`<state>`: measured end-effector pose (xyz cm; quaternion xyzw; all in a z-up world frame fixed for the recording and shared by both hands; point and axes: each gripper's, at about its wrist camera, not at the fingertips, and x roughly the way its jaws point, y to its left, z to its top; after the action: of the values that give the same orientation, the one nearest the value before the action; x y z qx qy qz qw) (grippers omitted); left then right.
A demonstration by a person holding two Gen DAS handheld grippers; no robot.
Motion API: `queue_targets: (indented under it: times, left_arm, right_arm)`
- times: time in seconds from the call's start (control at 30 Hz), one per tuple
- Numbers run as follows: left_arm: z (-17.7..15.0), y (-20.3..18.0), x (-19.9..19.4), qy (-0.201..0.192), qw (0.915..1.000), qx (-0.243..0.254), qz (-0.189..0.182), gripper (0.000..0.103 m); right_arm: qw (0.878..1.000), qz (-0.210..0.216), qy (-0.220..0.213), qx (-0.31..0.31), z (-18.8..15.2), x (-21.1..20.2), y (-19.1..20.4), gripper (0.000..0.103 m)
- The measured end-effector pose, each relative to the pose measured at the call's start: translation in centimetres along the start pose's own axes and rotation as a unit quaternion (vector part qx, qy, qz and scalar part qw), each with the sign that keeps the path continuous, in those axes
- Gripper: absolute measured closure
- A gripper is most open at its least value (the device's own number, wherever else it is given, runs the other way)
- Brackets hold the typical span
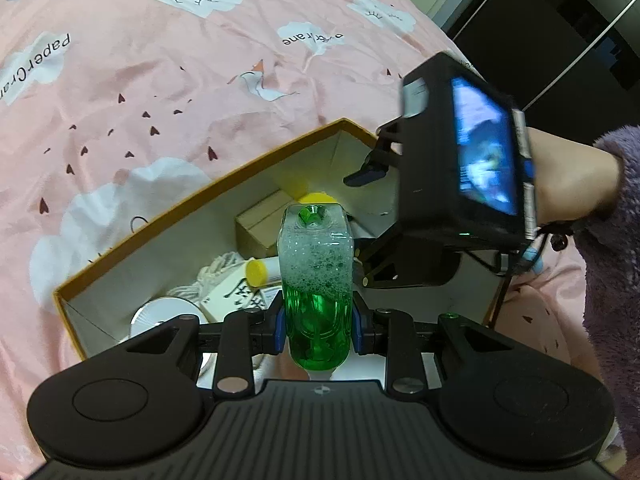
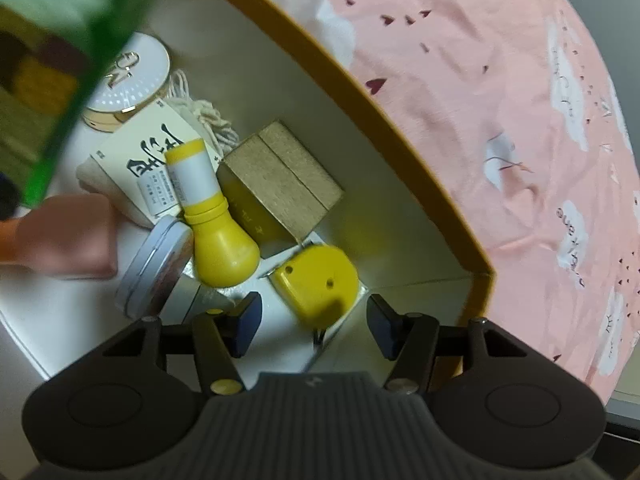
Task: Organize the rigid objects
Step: 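Lower the tape measure and green bottle into the box and open both grippers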
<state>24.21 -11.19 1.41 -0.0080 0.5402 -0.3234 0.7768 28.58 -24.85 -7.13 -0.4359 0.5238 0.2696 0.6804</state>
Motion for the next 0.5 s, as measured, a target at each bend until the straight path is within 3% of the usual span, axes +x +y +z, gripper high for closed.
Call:
queue_targets:
  times: [0.17,0.37,0.5]
  left_arm:
    - [0.1,-1.5,0.7,-0.001,0.9998,-0.007,-0.021,0.07]
    - [0.9,-3.3,3.6,0.002,0.9983,-0.032,-0.048,0.07]
    - [1.5,-3.6,6.3,0.01,0.9951,-0.069,-0.071,0.07]
  right_arm:
    - [0.998,-0.016,-0.055,0.038,-3.0,-4.3,-0.2,0.045]
    - [0.986,-0.055,-0.125,0.1,-6.6,-10.3,-1.8,0.045]
    - [0.982,-0.069,-0.114,0.13,-8.2,-11.1,-2.9,0.045]
